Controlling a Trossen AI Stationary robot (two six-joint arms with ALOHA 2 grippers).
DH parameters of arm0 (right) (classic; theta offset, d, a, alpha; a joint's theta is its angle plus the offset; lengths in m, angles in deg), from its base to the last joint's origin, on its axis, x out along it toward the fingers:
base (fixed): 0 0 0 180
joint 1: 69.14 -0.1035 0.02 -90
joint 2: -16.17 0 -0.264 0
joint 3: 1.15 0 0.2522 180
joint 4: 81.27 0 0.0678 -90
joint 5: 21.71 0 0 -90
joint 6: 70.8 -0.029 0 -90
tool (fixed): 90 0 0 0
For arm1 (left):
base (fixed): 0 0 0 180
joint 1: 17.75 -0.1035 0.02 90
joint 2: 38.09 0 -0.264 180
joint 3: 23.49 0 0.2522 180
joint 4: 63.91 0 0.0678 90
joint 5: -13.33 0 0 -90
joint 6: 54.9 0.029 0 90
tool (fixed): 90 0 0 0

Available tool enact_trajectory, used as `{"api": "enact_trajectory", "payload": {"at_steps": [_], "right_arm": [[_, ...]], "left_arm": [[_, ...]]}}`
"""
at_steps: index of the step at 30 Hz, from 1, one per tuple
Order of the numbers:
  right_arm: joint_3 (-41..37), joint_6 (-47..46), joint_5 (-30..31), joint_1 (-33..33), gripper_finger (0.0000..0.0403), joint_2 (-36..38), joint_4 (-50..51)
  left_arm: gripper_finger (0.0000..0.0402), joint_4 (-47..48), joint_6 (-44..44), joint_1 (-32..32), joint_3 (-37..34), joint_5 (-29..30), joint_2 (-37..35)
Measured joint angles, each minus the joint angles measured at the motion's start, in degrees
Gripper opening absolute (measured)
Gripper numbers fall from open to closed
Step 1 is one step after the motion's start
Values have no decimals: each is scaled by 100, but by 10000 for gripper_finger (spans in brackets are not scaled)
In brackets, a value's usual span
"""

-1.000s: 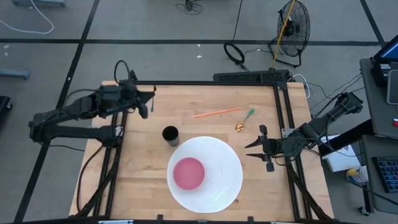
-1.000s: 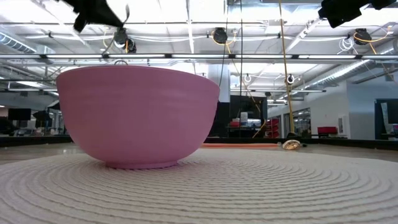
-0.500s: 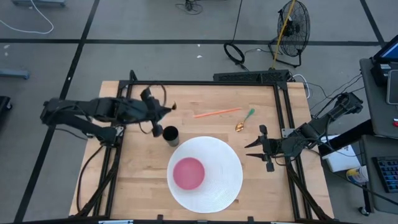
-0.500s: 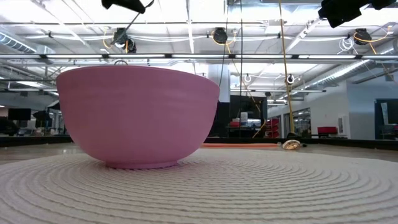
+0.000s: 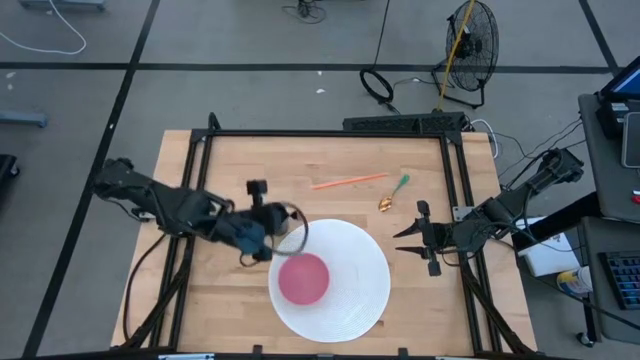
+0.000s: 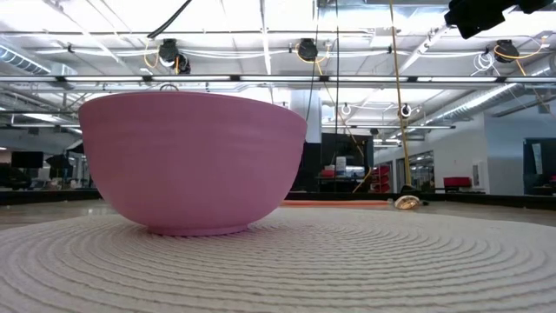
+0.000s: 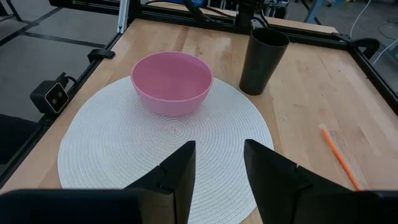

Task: Pick & Place Utensil
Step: Put the blue fork in the pink bowl

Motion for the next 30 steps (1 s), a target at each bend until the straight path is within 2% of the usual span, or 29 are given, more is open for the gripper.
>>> {"api": "enact_trajectory", "payload": {"at_steps": [11, 30], "right_arm": [[0, 0, 2, 0, 130, 0, -2], [0, 113, 31, 2, 130, 2, -46]], "left_arm": [[0, 357, -57, 501, 14, -46, 663], [0, 751, -557, 756, 37, -1350, 1616]]}}
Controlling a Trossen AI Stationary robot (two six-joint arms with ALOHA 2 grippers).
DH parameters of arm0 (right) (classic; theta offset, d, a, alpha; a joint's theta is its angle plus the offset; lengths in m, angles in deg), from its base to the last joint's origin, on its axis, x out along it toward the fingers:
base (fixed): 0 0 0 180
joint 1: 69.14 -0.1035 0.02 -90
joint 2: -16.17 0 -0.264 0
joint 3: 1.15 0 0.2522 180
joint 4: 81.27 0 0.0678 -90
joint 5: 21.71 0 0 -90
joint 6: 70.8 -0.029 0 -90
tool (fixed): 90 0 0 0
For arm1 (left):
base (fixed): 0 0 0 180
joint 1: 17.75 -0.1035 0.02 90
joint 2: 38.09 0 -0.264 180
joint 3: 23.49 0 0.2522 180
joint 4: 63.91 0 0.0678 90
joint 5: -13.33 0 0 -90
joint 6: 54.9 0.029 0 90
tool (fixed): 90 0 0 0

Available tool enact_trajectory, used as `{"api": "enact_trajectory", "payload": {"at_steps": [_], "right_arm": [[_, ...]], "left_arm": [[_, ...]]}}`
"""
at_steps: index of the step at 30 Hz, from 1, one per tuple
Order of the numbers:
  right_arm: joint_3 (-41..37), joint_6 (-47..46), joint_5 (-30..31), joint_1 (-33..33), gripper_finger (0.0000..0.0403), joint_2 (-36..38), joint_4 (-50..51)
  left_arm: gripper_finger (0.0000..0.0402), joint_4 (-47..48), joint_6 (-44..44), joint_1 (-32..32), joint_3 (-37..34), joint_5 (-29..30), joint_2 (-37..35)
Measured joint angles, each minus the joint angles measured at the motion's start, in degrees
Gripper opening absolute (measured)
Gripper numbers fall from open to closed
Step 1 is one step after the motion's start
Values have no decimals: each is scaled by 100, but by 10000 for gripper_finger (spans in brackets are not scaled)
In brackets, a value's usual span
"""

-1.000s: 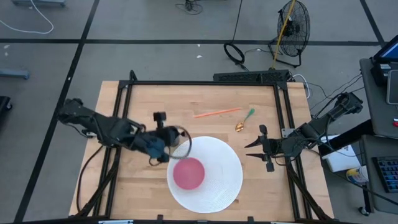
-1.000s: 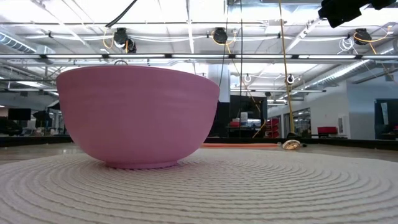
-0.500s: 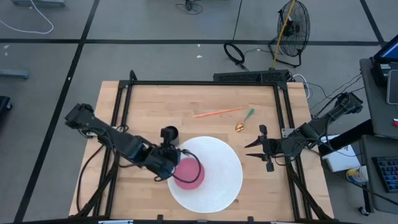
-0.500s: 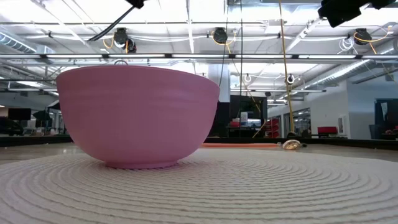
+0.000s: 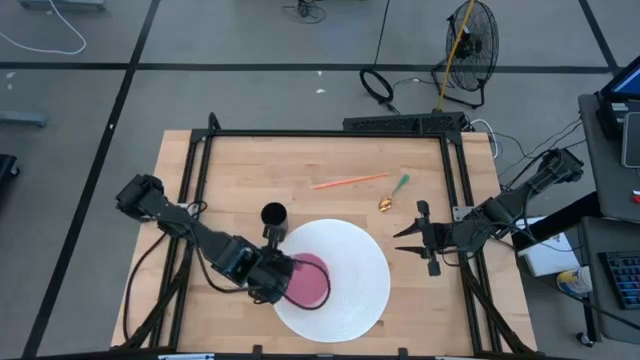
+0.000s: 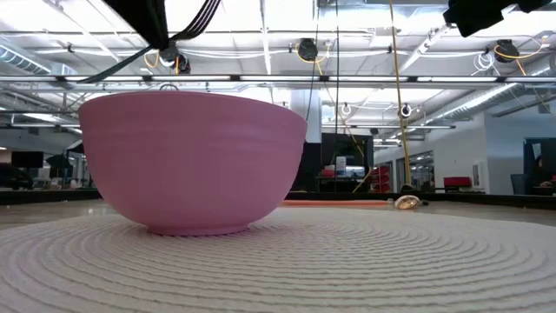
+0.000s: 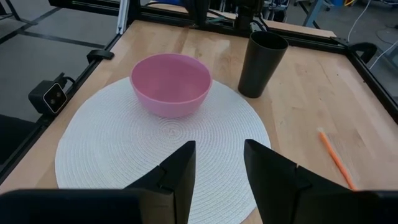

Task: Pick & Place Utensil
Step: Put the blue fork in the pink bowl

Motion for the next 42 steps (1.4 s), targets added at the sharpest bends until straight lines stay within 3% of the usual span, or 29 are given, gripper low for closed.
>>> {"api": "enact_trajectory", "payload": {"at_steps": [11, 19, 32, 42], "right_arm": [[-22, 84, 2, 2, 130, 0, -143], [-490, 183, -2, 2, 130, -2, -656], [-662, 248, -24, 2, 130, -2, -1000], [-662, 247, -28, 2, 130, 0, -1055]], "left_arm": [[0, 1090, -52, 24, 1381, -491, 1182], [0, 1854, 340, -134, 2270, -926, 1985], [0, 1595, 1261, -339, 2400, -1040, 2273], [1, 1388, 2280, -337, 2395, -715, 2397]]}}
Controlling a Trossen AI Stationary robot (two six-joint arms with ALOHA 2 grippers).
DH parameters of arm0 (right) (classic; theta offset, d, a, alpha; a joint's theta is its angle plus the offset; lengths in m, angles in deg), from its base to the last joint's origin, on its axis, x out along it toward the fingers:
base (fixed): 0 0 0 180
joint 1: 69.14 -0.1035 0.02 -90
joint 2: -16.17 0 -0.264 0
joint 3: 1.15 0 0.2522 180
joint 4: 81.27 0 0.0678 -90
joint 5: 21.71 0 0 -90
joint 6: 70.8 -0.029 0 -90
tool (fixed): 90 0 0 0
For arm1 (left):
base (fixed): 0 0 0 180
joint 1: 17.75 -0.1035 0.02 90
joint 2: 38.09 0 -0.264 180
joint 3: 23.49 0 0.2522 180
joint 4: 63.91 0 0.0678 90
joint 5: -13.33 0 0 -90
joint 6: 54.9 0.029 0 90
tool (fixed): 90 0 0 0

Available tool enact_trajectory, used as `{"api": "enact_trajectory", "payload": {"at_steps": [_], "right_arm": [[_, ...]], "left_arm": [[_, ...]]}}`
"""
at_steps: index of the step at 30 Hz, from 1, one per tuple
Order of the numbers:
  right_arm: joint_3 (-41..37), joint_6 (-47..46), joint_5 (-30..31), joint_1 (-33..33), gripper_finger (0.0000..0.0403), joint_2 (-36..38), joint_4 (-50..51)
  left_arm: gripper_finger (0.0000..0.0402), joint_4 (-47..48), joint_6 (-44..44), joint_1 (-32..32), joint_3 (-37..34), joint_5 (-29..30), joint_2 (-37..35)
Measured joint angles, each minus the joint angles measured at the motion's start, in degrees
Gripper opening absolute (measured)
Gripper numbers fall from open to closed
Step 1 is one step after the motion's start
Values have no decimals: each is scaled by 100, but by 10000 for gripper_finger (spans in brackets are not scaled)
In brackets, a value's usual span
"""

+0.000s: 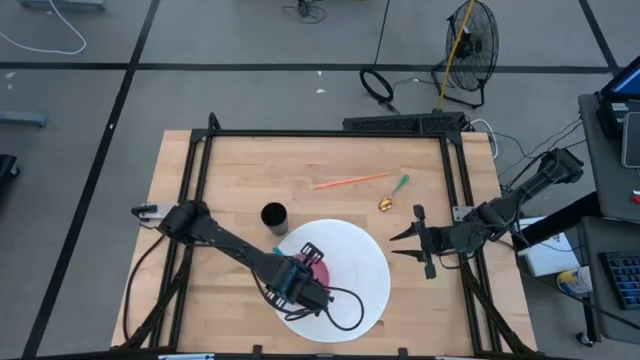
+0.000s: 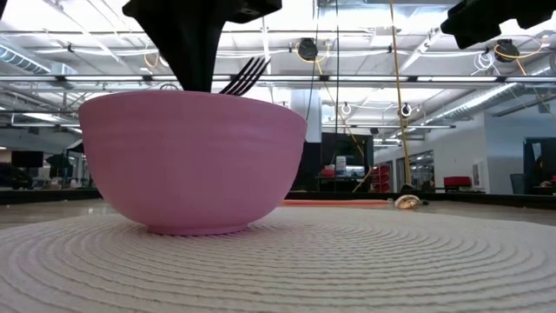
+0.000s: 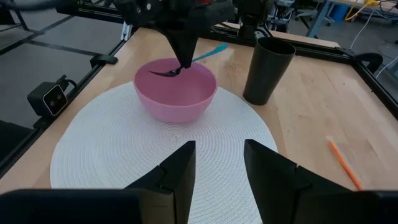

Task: Pick & Place Utensil
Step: Put the blue fork in the pink bowl

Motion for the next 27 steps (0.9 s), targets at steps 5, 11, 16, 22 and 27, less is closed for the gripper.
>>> {"api": "enact_trajectory", "payload": {"at_steps": [5, 11, 16, 22, 27], "right_arm": [[0, -12, -2, 0, 130, 0, -3], [0, -15, -2, 0, 130, 0, -25], [0, -15, -4, 0, 130, 0, -66], [0, -59, -7, 0, 130, 0, -61], [0, -140, -7, 0, 130, -1, -61]], "left_arm": [[2, -129, 394, 0, -10, -12, 104], [7, -79, 483, 9, -20, -73, 250], [6, 52, 366, -6, -20, -127, 325], [35, 101, 86, -55, -20, -176, 314], [62, 163, 74, -52, -20, -175, 314]]}}
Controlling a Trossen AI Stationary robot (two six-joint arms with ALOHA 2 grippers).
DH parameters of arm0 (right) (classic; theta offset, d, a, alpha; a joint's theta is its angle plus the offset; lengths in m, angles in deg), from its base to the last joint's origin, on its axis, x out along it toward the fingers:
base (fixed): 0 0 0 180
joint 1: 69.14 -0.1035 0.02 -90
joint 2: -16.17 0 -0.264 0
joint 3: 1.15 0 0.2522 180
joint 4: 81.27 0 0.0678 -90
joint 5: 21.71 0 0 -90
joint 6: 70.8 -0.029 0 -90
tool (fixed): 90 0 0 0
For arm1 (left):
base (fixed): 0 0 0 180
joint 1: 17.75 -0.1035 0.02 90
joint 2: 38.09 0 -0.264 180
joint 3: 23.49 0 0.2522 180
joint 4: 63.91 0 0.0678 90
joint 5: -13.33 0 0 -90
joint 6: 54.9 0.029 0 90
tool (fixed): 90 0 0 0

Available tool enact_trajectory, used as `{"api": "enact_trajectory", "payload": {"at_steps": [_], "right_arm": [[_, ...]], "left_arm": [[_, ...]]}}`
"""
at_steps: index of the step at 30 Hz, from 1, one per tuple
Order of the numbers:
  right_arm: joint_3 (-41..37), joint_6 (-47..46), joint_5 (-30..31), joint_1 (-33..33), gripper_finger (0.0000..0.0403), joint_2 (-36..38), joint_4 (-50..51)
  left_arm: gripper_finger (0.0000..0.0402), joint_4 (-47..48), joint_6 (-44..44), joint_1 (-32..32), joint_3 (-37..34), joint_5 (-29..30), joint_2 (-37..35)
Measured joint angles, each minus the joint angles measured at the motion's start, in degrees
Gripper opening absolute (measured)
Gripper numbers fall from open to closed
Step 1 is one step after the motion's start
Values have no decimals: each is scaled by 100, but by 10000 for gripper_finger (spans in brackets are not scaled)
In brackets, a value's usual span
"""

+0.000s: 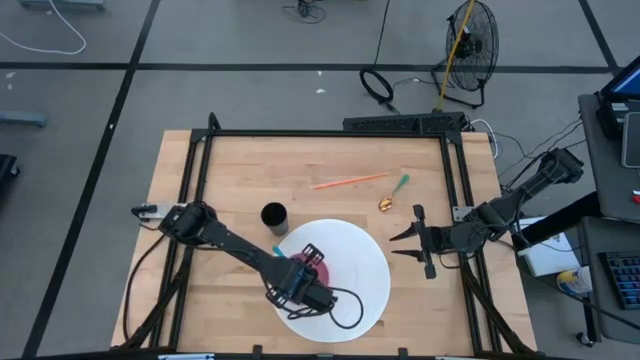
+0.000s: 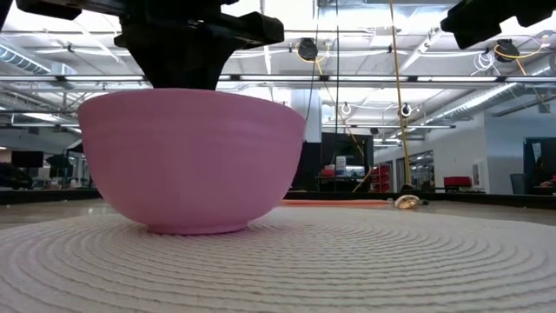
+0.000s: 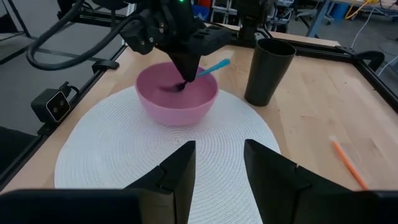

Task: Pick & Place Utensil
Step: Put the blue fork in the pink bowl, then put the green spoon in the pink bowl

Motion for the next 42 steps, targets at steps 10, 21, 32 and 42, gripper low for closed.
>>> {"api": "enact_trajectory", "payload": {"at_steps": [10, 21, 32, 42], "right_arm": [[0, -70, -15, 0, 130, 0, 2], [0, -31, -15, 0, 130, 1, 0], [0, 36, -11, 0, 130, 1, 42], [0, -59, 5, 668, 130, 1, 943]], "left_arm": [[60, 40, -160, 0, 0, 13, 0], [49, 903, -1345, -149, 134, 905, -306], [49, -283, -2307, 123, 33, 2433, -2517], [49, -2341, -2353, 1044, -2050, 3981, -4730]]}}
